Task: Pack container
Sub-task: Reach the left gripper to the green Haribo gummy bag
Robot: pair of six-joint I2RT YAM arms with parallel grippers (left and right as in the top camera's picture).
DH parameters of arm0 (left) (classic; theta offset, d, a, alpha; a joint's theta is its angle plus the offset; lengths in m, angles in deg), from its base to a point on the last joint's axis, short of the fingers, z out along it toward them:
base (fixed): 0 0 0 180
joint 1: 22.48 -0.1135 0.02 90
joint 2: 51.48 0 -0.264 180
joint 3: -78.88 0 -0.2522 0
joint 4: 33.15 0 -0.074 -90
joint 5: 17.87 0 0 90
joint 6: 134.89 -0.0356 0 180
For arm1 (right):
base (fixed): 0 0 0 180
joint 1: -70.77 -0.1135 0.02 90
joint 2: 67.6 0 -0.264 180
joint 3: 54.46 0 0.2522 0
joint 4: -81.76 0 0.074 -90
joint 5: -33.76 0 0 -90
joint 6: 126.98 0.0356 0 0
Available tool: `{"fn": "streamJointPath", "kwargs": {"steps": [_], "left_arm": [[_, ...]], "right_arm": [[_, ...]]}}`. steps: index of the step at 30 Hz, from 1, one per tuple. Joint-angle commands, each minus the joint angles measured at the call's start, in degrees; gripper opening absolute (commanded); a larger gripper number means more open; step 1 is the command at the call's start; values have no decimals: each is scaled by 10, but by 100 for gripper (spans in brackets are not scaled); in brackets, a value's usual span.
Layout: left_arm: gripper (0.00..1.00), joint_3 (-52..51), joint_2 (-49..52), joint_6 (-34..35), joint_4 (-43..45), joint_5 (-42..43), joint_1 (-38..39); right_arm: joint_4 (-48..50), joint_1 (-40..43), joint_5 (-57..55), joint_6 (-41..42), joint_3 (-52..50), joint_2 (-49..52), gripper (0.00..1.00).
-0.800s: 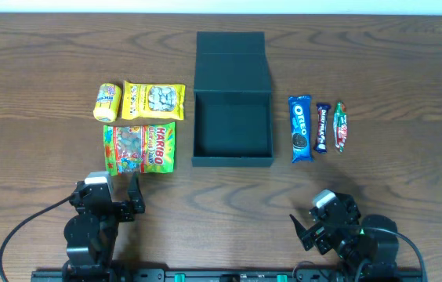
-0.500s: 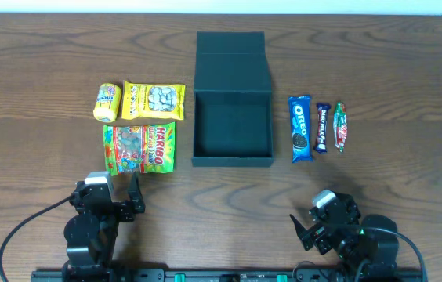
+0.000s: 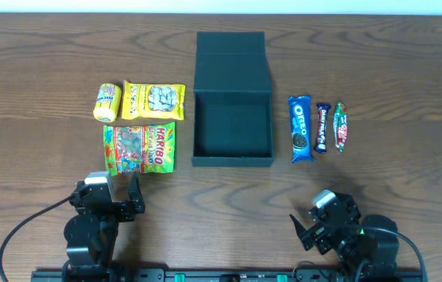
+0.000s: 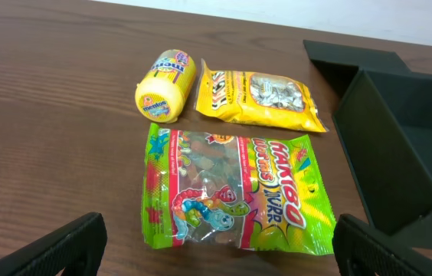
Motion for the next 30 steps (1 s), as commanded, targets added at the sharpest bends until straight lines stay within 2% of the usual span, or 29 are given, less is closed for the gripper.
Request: {"fn": "streamJointPath", "kwargs": {"steps": [1,6,8,10,12,13,16,19,20,22,25,27,30], "left_arm": [[95,-12,-4,-5,0,-6,-3],[95,-12,-4,-4,0,-6,-3],[95,-12,-4,26,1,1,-3],[95,-12,-4,106,0,32,-3],[95,-12,-4,233,0,90,-3],[95,-12,-4,271,0,106,-3],[95,-12,-4,362,2,115,-3],[95,-12,-4,489,12,124,-3],[95,-12,-4,481,38,144,-3],[95,-12,-4,420,119,200,-3],[96,2,2,416,179,198,-3],[96,32,30,403,148,166,-3],[96,94,113,323,65,144,-3]], "right_arm": [[1,-5,2,-6,-4,-4,99],[1,-5,2,-6,-4,-4,99],[1,-5,2,-6,-4,-4,99],[1,-5,2,-6,-4,-4,99],[1,-5,2,-6,-4,-4,99],[1,-5,2,-6,-4,-4,99],[1,-5,2,-6,-4,-4,99],[1,-5,2,-6,-4,-4,99],[1,-5,2,-6,-4,-4,99],[1,-5,2,-6,-4,-4,99],[1,-5,2,-6,-4,-4,99],[1,-5,2,-6,-4,-4,99],[1,-5,2,-6,-4,-4,99]]}}
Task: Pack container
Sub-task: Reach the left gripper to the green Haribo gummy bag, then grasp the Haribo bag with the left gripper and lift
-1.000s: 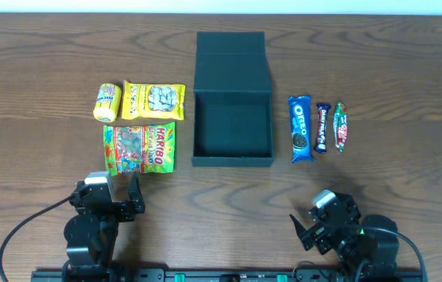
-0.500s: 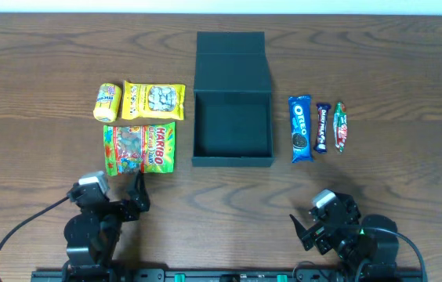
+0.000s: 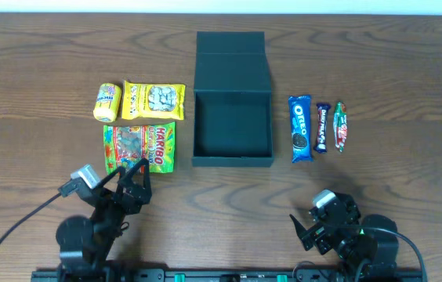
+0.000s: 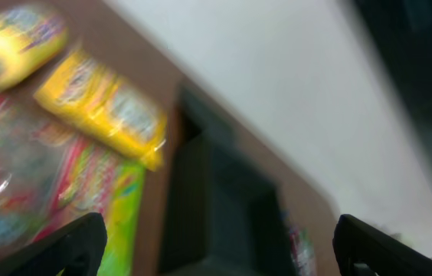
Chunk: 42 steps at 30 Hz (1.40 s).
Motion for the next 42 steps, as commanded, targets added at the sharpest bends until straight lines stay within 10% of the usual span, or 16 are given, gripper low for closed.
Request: {"fn": "streamJointPath", "kwargs": {"steps": [1,15,29,37,42], "left_arm": [[96,78,88,-92,-54,-31,-3],[96,360,622,-305,-212,-208,44],[100,399,886,-304,-153,-244,87],[13,399,927,-262,-155,-242,87],[6,450,916,-257,-211,-220,88]], "right_arm": [[1,-5,2,-6,-4,-4,99],[1,-5,2,-6,-4,-4,99],[1,-5,2,-6,-4,-4,99],[1,-5,2,-6,-4,-4,99],[1,-5,2,-6,-4,-4,99]]}}
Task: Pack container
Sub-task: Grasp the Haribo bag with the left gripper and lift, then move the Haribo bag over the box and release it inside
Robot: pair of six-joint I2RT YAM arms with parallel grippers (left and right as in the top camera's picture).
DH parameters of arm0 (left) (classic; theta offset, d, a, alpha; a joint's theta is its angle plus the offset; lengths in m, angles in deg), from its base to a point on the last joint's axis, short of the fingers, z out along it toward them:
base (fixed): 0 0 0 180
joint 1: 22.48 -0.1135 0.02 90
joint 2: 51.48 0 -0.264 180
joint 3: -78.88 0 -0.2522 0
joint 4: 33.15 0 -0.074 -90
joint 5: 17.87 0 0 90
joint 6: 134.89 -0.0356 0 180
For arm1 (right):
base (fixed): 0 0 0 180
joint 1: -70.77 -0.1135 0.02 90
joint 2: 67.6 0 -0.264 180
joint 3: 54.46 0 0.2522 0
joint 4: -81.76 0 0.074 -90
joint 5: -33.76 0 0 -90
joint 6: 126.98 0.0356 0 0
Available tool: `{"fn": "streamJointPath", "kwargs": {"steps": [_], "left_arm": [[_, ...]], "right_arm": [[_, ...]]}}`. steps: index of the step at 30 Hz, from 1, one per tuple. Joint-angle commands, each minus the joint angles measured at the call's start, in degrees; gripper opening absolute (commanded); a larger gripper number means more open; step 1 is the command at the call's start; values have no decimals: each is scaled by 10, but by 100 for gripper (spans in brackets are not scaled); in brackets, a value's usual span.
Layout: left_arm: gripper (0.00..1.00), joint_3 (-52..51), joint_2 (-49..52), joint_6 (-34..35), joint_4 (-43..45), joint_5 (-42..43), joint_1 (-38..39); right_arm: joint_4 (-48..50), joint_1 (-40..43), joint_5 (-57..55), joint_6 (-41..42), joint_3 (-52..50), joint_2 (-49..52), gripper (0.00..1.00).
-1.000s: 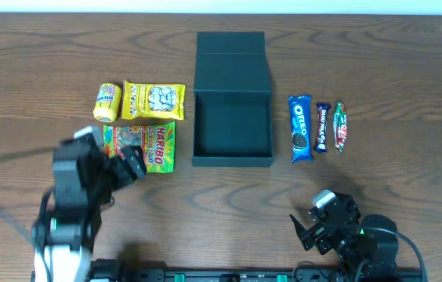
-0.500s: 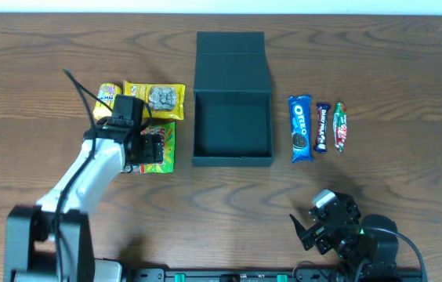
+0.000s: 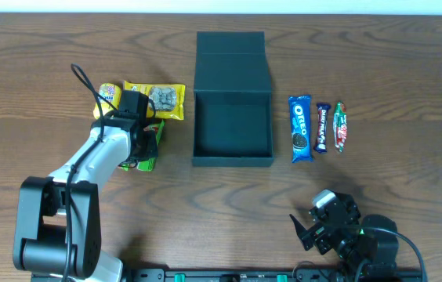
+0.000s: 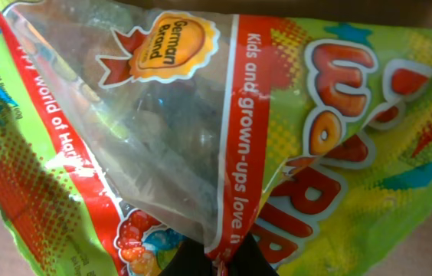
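Note:
The green and red Haribo gummy bag (image 4: 292, 130) fills the left wrist view, its clear film pulled up into a fold. My left gripper (image 4: 217, 264) is shut on that fold at the bottom edge. Overhead, the left gripper (image 3: 143, 135) sits on top of the Haribo bag (image 3: 149, 158), which mostly hides under the arm. The open black box (image 3: 233, 161) stands in the middle with its lid (image 3: 231, 59) laid back. My right gripper (image 3: 306, 229) rests open near the front edge, holding nothing.
A yellow snack bag (image 3: 164, 97) and a yellow Mentos tub (image 3: 109, 92) lie just behind the left gripper. Right of the box lie an Oreo pack (image 3: 300, 128) and two small bars (image 3: 322, 127) (image 3: 340, 126). The left arm's cable loops above the tub.
My left arm has reached forward from near the front edge to the Haribo bag, and its gripper has gone from open to shut on a fold of the bag. The right arm has not moved.
My left gripper first rested open at the front edge, looking at the three snacks lying flat. Then it was raised and turned toward the box, still open. Now it is down on the Haribo bag and shut on it. The right arm stayed parked throughout.

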Motion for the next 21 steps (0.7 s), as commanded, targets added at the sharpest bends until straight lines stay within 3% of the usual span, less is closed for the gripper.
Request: {"fn": "streamJointPath", "kwargs": {"steps": [1,7,12,17,21], "left_arm": [[6,47,7,13,-48,8,-1],[6,177,-35,52,-134,-3,16],[6,250,-70,69,-103,-4,70],[6,261,-67,278,-16,4,146],[6,261,-56,450,13,-40,207]], "right_arm": [[-1,-5,2,-6,-3,-3,99],[-1,-5,2,-6,-3,-3,99],[-1,-5,2,-6,-3,-3,99],[-1,-5,2,-6,-3,-3,99],[-1,-5,2,-6,-3,-3,99]]}}
